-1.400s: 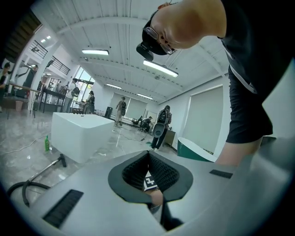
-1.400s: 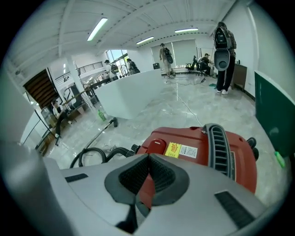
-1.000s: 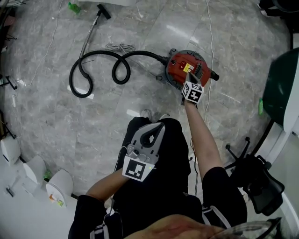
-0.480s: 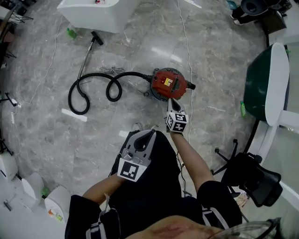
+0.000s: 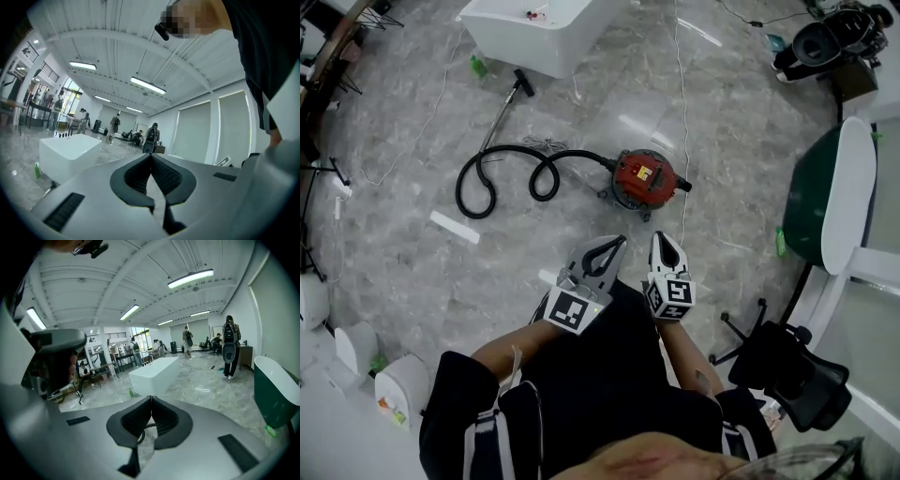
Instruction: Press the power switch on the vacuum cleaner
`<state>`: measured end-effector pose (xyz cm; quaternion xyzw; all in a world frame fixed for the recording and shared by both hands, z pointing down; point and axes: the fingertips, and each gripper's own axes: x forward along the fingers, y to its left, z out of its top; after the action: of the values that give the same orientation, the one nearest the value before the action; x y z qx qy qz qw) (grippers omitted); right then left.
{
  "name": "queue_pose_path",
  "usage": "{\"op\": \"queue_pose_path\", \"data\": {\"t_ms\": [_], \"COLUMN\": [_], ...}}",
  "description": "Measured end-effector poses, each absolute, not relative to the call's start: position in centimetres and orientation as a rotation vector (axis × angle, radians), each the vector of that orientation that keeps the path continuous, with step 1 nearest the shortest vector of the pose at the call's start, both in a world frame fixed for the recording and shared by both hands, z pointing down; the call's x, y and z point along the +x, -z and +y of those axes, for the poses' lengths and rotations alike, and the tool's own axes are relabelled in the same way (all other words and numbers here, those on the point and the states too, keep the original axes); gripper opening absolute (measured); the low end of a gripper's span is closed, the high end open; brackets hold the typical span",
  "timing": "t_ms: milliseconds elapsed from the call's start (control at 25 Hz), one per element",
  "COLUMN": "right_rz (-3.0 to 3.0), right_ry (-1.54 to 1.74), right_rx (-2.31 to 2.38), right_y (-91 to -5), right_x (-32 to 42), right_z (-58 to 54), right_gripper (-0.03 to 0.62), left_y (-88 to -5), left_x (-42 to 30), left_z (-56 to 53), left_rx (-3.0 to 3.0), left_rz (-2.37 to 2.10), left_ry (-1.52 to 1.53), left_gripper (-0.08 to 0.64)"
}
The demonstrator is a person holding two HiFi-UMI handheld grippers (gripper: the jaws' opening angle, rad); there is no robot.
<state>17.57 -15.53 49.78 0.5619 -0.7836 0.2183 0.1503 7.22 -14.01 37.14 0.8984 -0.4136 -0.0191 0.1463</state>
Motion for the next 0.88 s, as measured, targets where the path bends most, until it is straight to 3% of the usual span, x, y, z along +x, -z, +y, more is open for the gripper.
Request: {"op": "queue_pose_path", "data": {"t_ms": [400, 880], "right_rz": [-2.356, -2.486], "right_ry": [-0.454, -0.251], "right_rx": [1.739, 1.781], "right_y": [-40.8, -34.3], "right_x": [20.1, 19.0], "right_z": [-14.0, -13.6], "right_gripper": [0.017, 0.017], "left_y": [-33.7, -32.7], "left_x": [9.5, 11.4], "left_z": [-14.0, -12.4], "left_rx": [2.682, 2.742], "left_rz": [-1.222, -1.224], "left_ry": [0.228, 0.214], "left_gripper": [0.018, 0.018]}}
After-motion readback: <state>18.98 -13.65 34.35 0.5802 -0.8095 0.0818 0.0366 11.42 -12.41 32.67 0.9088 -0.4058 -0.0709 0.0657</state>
